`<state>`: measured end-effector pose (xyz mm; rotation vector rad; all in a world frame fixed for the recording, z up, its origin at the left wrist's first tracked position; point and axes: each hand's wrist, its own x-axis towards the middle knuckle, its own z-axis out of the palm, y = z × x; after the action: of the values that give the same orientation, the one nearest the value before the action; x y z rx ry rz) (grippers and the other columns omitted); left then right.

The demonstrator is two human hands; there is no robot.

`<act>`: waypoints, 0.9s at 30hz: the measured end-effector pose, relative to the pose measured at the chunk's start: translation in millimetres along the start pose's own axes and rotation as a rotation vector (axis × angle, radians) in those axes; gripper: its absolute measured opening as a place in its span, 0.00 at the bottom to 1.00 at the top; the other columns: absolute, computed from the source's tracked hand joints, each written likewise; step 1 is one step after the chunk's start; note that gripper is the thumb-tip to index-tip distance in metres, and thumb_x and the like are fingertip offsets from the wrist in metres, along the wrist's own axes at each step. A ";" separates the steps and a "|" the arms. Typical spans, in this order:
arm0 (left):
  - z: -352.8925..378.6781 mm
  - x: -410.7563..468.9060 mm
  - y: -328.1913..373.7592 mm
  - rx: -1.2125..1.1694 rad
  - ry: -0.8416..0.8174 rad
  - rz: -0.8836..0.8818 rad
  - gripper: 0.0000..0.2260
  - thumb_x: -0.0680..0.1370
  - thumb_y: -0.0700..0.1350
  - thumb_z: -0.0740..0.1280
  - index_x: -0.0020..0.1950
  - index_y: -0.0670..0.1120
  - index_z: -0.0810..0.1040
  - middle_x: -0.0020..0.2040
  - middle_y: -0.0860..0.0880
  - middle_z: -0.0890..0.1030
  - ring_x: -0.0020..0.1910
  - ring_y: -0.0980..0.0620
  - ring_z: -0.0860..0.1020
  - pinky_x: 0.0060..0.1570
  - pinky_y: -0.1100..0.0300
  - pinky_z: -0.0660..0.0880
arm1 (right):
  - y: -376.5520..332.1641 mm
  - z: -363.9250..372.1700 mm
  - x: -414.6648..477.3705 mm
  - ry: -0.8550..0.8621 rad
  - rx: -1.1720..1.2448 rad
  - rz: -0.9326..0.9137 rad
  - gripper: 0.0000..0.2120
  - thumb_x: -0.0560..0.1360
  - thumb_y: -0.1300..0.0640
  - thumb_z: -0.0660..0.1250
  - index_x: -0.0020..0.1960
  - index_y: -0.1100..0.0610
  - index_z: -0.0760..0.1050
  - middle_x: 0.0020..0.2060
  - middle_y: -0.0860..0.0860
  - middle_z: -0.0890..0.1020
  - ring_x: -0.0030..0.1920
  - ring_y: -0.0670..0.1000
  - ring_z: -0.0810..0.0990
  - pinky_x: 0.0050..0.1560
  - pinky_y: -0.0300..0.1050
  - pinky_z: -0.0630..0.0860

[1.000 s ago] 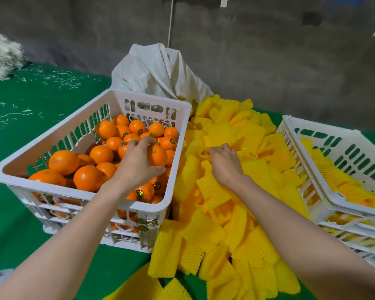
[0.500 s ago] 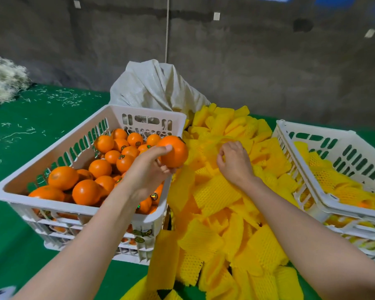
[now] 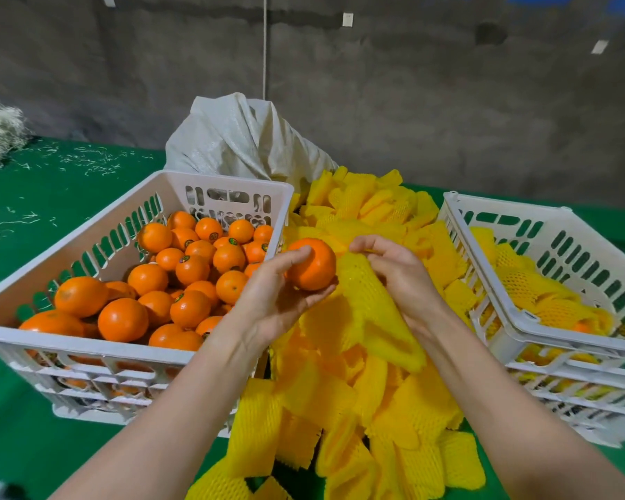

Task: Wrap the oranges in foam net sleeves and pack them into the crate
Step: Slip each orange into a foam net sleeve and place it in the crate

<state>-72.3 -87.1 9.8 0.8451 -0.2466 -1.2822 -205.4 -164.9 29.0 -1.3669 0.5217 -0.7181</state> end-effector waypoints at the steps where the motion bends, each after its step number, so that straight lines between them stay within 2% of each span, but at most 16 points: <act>1: 3.6 2.3 -6.8 0.029 0.006 0.005 0.09 0.76 0.40 0.65 0.56 0.42 0.73 0.58 0.39 0.76 0.49 0.42 0.78 0.38 0.52 0.81 | 1.4 1.2 -2.2 -0.019 0.000 0.018 0.16 0.75 0.74 0.52 0.43 0.58 0.73 0.25 0.50 0.77 0.23 0.44 0.74 0.23 0.34 0.70; 4: 11.5 9.9 -24.5 -0.005 0.019 0.022 0.06 0.76 0.41 0.66 0.53 0.42 0.76 0.50 0.41 0.80 0.47 0.45 0.80 0.45 0.49 0.79 | -0.2 -1.4 -0.8 0.065 -0.064 0.002 0.17 0.75 0.75 0.52 0.41 0.58 0.72 0.25 0.50 0.75 0.22 0.43 0.71 0.23 0.34 0.68; 6: 15.0 16.5 -31.3 -0.072 0.048 0.045 0.11 0.76 0.42 0.67 0.58 0.43 0.75 0.54 0.41 0.80 0.50 0.44 0.80 0.46 0.46 0.80 | -4.5 -9.1 3.5 0.135 -0.077 -0.002 0.17 0.76 0.75 0.50 0.41 0.58 0.71 0.21 0.46 0.76 0.21 0.41 0.71 0.22 0.32 0.68; 7: 16.9 20.5 -33.7 -0.077 0.069 0.060 0.13 0.76 0.42 0.67 0.61 0.44 0.74 0.56 0.41 0.79 0.50 0.44 0.80 0.43 0.48 0.81 | -7.0 -13.6 4.7 0.154 -0.052 0.017 0.17 0.76 0.75 0.50 0.40 0.58 0.71 0.20 0.45 0.75 0.20 0.40 0.71 0.22 0.32 0.68; 9: 21.2 26.3 -37.5 -0.069 0.095 0.093 0.12 0.77 0.43 0.67 0.59 0.48 0.73 0.55 0.44 0.77 0.48 0.46 0.79 0.38 0.53 0.81 | -9.5 -20.1 5.2 0.131 0.004 0.096 0.17 0.77 0.74 0.50 0.40 0.58 0.71 0.20 0.46 0.76 0.19 0.41 0.72 0.21 0.32 0.68; 10: 23.5 28.6 -39.6 -0.080 0.101 0.099 0.10 0.77 0.43 0.66 0.58 0.50 0.73 0.53 0.45 0.77 0.47 0.46 0.79 0.39 0.54 0.79 | -8.5 -20.3 4.2 0.097 0.023 0.140 0.17 0.77 0.73 0.50 0.40 0.58 0.70 0.20 0.47 0.76 0.19 0.41 0.72 0.22 0.32 0.69; 12: 27.5 31.2 -44.8 -0.134 0.078 0.088 0.13 0.78 0.43 0.65 0.62 0.50 0.72 0.53 0.43 0.78 0.48 0.46 0.79 0.46 0.52 0.76 | -0.9 -16.5 0.4 0.028 -0.003 0.157 0.17 0.77 0.74 0.50 0.40 0.58 0.70 0.20 0.47 0.76 0.19 0.41 0.72 0.22 0.32 0.68; 15: 28.9 31.3 -54.0 -0.143 0.052 0.102 0.16 0.78 0.41 0.64 0.65 0.50 0.70 0.54 0.40 0.80 0.49 0.44 0.80 0.49 0.50 0.78 | 14.7 -14.0 -2.2 0.068 -0.240 -0.005 0.17 0.74 0.77 0.52 0.38 0.59 0.71 0.24 0.47 0.75 0.21 0.38 0.69 0.25 0.32 0.65; 18: 28.0 26.8 -62.5 -0.080 0.059 0.148 0.14 0.76 0.40 0.66 0.59 0.54 0.73 0.52 0.42 0.80 0.44 0.46 0.82 0.39 0.54 0.80 | 22.0 -20.2 0.9 0.214 -0.428 -0.231 0.17 0.71 0.79 0.53 0.42 0.60 0.73 0.32 0.48 0.75 0.25 0.38 0.70 0.30 0.30 0.64; 20: 27.0 25.1 -68.4 -0.010 0.045 0.186 0.14 0.77 0.41 0.66 0.58 0.58 0.74 0.54 0.43 0.80 0.43 0.47 0.83 0.36 0.55 0.79 | 25.3 -23.9 1.6 0.285 -0.471 -0.311 0.17 0.70 0.79 0.54 0.43 0.60 0.72 0.34 0.47 0.74 0.28 0.37 0.71 0.31 0.30 0.65; 23: 26.1 21.9 -73.3 0.061 -0.043 0.212 0.13 0.77 0.48 0.65 0.60 0.61 0.74 0.59 0.44 0.79 0.52 0.46 0.82 0.43 0.53 0.79 | 30.6 -25.4 1.5 0.360 -0.481 -0.364 0.16 0.70 0.78 0.56 0.42 0.59 0.71 0.32 0.47 0.73 0.27 0.39 0.69 0.30 0.31 0.64; 25: 25.1 17.9 -72.2 0.060 -0.118 0.214 0.18 0.72 0.52 0.68 0.62 0.57 0.74 0.57 0.46 0.80 0.50 0.50 0.82 0.41 0.56 0.78 | 31.4 -26.2 2.0 0.394 -0.475 -0.383 0.15 0.70 0.78 0.56 0.42 0.59 0.71 0.32 0.48 0.72 0.27 0.40 0.68 0.30 0.32 0.62; 27: 20.9 15.6 -72.0 0.120 -0.183 0.231 0.26 0.67 0.49 0.75 0.64 0.57 0.72 0.52 0.48 0.82 0.43 0.52 0.83 0.36 0.60 0.78 | 31.9 -27.3 2.1 0.421 -0.460 -0.387 0.15 0.70 0.78 0.55 0.43 0.60 0.70 0.32 0.48 0.72 0.27 0.39 0.69 0.30 0.32 0.63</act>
<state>-133.3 -112.9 -28.7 0.7758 -0.5558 -1.1355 -218.4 -183.7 -6.4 -1.7806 0.7997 -1.2737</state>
